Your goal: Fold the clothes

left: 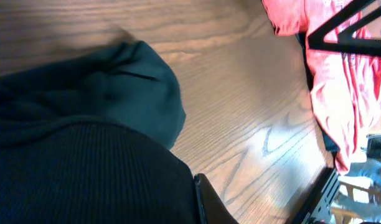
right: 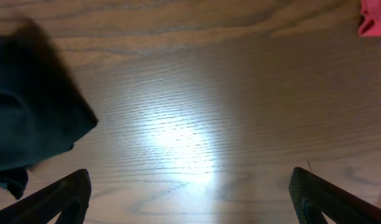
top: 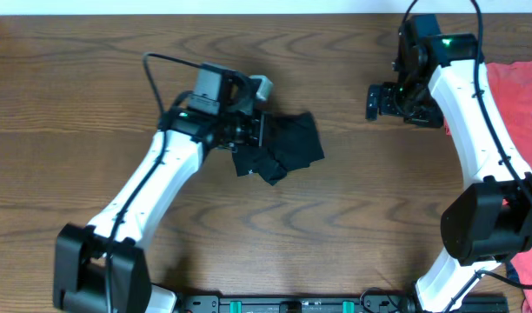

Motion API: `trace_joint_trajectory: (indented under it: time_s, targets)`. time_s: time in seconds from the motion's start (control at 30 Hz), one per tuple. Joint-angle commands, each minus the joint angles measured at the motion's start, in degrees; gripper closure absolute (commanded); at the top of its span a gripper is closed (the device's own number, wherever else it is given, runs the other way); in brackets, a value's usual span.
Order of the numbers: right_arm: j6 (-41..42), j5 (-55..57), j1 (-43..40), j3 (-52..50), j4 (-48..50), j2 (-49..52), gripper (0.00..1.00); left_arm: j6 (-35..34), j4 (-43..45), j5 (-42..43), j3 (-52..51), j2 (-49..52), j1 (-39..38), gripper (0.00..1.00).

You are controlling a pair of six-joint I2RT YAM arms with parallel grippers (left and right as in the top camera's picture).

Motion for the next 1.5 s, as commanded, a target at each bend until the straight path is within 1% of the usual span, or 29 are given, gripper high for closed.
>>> trace_joint_trajectory:
  time_s: [0.0, 0.17, 0.37, 0.47, 0.53, 0.63, 0.8, 0.83, 0.87, 0.9, 0.93, 1.0, 1.07, 1.17, 1.3, 1.4, 1.47]
  targets:
    - [0.81, 0.68, -2.01, 1.11, -0.17, -0.61, 0.01, -0.70, 1.55, -0.15, 0.11, 3.19, -3.28, 0.94]
    - [0.81, 0.66, -3.58, 1.11, -0.35, -0.61, 0.01, -1.11, 5.88, -0.15, 0.11, 8.33, -8.63, 0.94]
    - [0.79, 0.66, -4.28, 1.11, -0.63, -0.61, 0.01, -2.99, 11.61, -0.17, 0.13, 13.31, -12.28, 0.94]
    - [0.79, 0.66, -4.28, 1.11, -0.66, -0.61, 0.01, -3.93, 14.19, -0.17, 0.13, 16.17, -12.87, 0.94]
    - [0.81, 0.66, -4.28, 1.11, -0.61, -0.61, 0.01, -4.72, 15.41, -0.17, 0.13, 17.70, -12.85, 0.91]
    - [0.81, 0.66, -4.28, 1.11, -0.44, -0.61, 0.01, -4.72, 17.27, -0.17, 0.13, 19.71, -12.85, 0.90]
    - [0.79, 0.66, -4.28, 1.11, -0.39, -0.61, 0.01, -5.75, 18.45, -0.20, 1.75, 19.85, -12.41, 0.90]
    - [0.81, 0.66, -4.28, 1.11, -0.39, -0.61, 0.01, -5.79, 18.47, -0.22, 2.32, 19.85, -12.28, 0.84]
    - [0.81, 0.66, -4.28, 1.11, -0.37, -0.61, 0.01, -5.79, 18.47, -0.22, 2.93, 19.85, -12.22, 0.72]
    - [0.79, 0.66, -4.28, 1.11, -0.37, -0.61, 0.01, -5.79, 18.47, -0.22, 3.45, 19.85, -12.15, 0.71]
    - [0.79, 0.68, -4.28, 1.11, -0.37, -0.61, 0.01, -5.79, 18.49, -0.22, 3.96, 19.85, -12.15, 0.67]
    - [0.79, 0.66, -4.28, 1.11, -0.39, -0.61, 0.01, -5.81, 18.47, -0.22, 5.20, 19.85, -12.15, 0.31]
    - [0.79, 0.66, -4.28, 1.11, -0.37, -0.61, 0.01, -5.79, 18.49, -0.24, 6.60, 19.85, -12.15, 0.17]
    - [0.79, 0.66, -4.28, 1.11, -0.20, -0.61, 0.01, -5.79, 18.43, -1.36, 8.76, 19.85, -12.15, 0.13]
    - [0.79, 0.66, -4.28, 1.11, -0.22, -0.61, 0.01, -5.79, 18.43, -2.29, 11.34, 19.85, -11.89, 0.13]
    - [0.76, 0.66, -4.28, 1.11, -0.20, -0.61, 0.01, -7.30, 17.79, -5.07, 12.83, 19.85, -10.82, 0.12]
    - [0.74, 0.66, -4.28, 1.11, -0.22, -0.61, 0.01, -7.74, 17.51, -5.29, 13.77, 19.85, -9.68, 0.12]
